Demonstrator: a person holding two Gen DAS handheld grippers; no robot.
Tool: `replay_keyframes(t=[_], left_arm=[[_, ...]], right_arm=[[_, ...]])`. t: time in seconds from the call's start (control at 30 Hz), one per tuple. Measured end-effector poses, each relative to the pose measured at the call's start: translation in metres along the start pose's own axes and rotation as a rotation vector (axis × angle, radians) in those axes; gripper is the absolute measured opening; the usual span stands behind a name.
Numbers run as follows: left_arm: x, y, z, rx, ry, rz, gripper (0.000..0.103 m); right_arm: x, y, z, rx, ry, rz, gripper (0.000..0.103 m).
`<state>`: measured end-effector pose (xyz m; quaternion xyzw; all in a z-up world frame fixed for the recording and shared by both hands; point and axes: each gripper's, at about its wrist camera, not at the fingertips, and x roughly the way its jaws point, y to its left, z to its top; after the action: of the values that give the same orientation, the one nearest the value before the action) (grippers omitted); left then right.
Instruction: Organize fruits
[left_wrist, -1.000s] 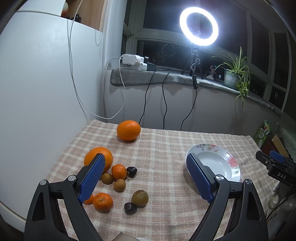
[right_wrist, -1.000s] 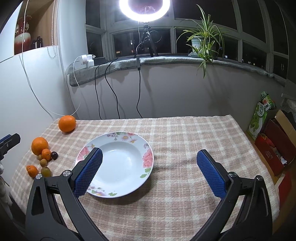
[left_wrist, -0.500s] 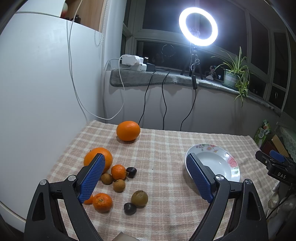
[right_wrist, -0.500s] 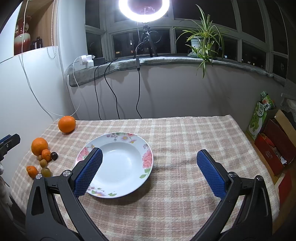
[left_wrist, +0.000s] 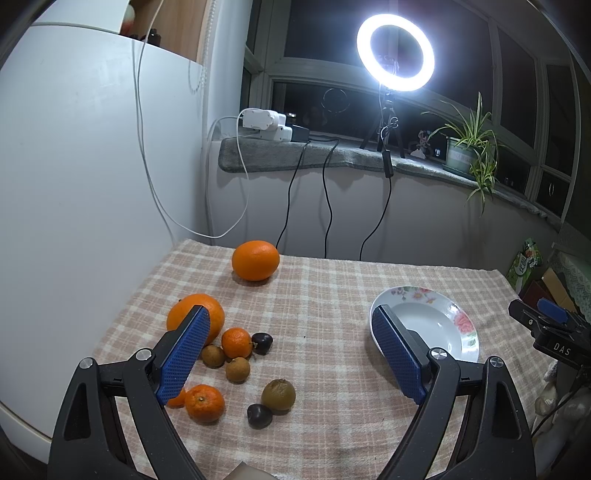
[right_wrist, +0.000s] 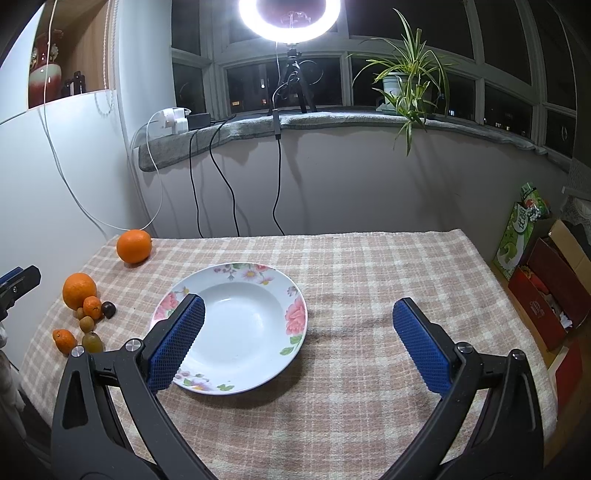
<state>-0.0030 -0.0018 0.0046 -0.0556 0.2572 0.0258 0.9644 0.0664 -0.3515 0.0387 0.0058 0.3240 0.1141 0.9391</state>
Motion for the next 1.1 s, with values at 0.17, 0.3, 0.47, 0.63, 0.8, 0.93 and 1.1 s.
replay_keyframes(t=[0.17,0.3,0.47,0.63,0.8,0.93,1.1], left_arm=[[0.000,0.000,0.000,0.000,0.000,0.000,0.090],[0.000,0.000,0.000,-0.001,0.001,0.000,0.090],[0.000,-0.001,0.001,-0.002,0.000,-0.002,0.090],[0.001,0.000,0.001,-0.005,0.004,-0.001,0.090],[0.001,0.006,-0.002,-0.011,0.008,0.000,0.090],[0.003,0.013,-0.005,-0.022,0.015,0.005,0.090],[0.005,0.026,-0.013,-0.043,0.033,0.019,0.090]], right_arm=[[0.001,0.001,-0.001,0.000,0.001,0.002,0.103],[0.001,0.002,-0.001,-0.003,0.003,0.003,0.103],[0.003,0.004,-0.003,-0.008,0.008,0.007,0.103],[0.004,0.004,-0.003,-0.007,0.014,0.014,0.103],[0.005,0.006,-0.004,-0.011,0.024,0.024,0.103],[0.007,0.011,-0.004,-0.020,0.030,0.044,0.103],[0.012,0.019,-0.006,-0.032,0.041,0.095,0.103]])
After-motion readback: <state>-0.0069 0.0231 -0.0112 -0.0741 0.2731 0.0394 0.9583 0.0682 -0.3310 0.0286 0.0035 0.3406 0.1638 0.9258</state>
